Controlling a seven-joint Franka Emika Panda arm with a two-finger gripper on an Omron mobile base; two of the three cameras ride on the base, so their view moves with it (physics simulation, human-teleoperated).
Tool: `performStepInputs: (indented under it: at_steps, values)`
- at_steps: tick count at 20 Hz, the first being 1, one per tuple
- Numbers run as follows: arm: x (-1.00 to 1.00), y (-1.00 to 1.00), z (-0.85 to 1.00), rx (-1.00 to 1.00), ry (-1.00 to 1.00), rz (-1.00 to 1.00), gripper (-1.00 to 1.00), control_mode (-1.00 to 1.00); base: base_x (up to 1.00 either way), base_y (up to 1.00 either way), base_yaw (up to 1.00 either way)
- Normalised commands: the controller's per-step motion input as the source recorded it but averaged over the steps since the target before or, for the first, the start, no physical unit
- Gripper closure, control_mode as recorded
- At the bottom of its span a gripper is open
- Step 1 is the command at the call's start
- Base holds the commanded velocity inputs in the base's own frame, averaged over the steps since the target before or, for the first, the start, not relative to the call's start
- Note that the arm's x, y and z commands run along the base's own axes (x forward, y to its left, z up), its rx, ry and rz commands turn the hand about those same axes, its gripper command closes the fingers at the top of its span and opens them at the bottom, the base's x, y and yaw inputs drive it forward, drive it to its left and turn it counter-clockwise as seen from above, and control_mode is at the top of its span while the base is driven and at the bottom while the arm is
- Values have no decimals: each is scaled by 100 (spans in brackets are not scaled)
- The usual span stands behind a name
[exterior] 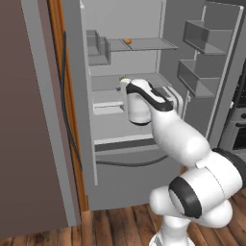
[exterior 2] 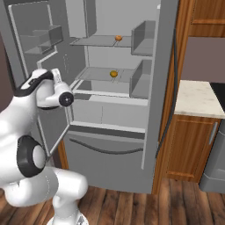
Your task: Retrieve the tangerine and orange from the fridge and place them into the bowl on the dining table.
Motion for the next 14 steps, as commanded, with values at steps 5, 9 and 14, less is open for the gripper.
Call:
performStepInputs:
  at_steps: [5, 9, 14]
  values:
    - [-6, -73, 66, -18, 15, 0, -100, -100, 0, 0, 0]
    - [-6, -58, 9, -30, 9, 0, -100, -100, 0, 0, 0]
    - [-27, -54, -1, -38, -1, 0, -100, -100, 0, 0, 0]
